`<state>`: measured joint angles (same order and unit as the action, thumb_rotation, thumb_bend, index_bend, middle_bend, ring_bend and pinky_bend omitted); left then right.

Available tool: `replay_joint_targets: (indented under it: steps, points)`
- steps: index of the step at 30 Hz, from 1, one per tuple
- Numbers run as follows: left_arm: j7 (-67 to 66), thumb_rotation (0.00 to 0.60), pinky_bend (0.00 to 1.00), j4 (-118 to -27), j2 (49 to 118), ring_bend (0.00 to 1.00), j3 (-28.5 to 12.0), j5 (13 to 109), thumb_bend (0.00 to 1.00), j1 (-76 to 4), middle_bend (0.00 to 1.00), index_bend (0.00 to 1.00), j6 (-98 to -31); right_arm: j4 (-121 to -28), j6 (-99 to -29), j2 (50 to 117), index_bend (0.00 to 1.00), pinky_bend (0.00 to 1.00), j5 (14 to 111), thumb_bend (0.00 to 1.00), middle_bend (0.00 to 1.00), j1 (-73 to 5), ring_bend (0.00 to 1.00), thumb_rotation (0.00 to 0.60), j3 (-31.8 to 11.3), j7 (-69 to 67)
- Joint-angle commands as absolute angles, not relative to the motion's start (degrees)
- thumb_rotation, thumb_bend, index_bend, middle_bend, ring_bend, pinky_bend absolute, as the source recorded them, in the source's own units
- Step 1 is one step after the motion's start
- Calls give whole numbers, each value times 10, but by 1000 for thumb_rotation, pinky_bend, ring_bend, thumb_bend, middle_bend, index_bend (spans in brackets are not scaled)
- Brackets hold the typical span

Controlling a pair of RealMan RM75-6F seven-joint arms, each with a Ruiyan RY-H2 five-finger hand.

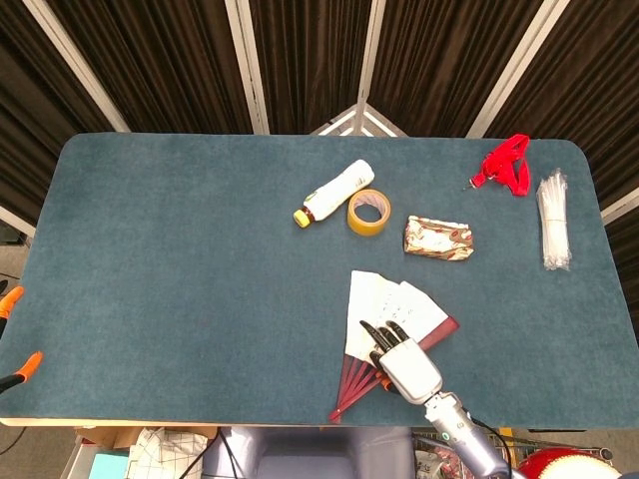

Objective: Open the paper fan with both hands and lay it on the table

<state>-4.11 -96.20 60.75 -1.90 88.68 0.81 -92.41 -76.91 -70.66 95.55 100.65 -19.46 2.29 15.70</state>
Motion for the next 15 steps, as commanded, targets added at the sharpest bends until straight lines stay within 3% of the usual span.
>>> replay_joint_targets:
  steps: [1,8,15]
  points:
    - [-41,600,97,-963,607,0,-18,889,320,9,8,107,-926,-796,-705,931,692,192,1000,387,116,-201,241,600,19,138]
    - [-41,600,97,-964,607,0,-16,895,320,8,8,107,-925,-897,-681,850,709,192,974,398,124,-230,240,600,-13,115]
    - [-38,600,97,-963,607,0,-15,897,320,8,8,107,-926,-1034,-616,741,733,192,885,458,141,-276,241,600,-85,71]
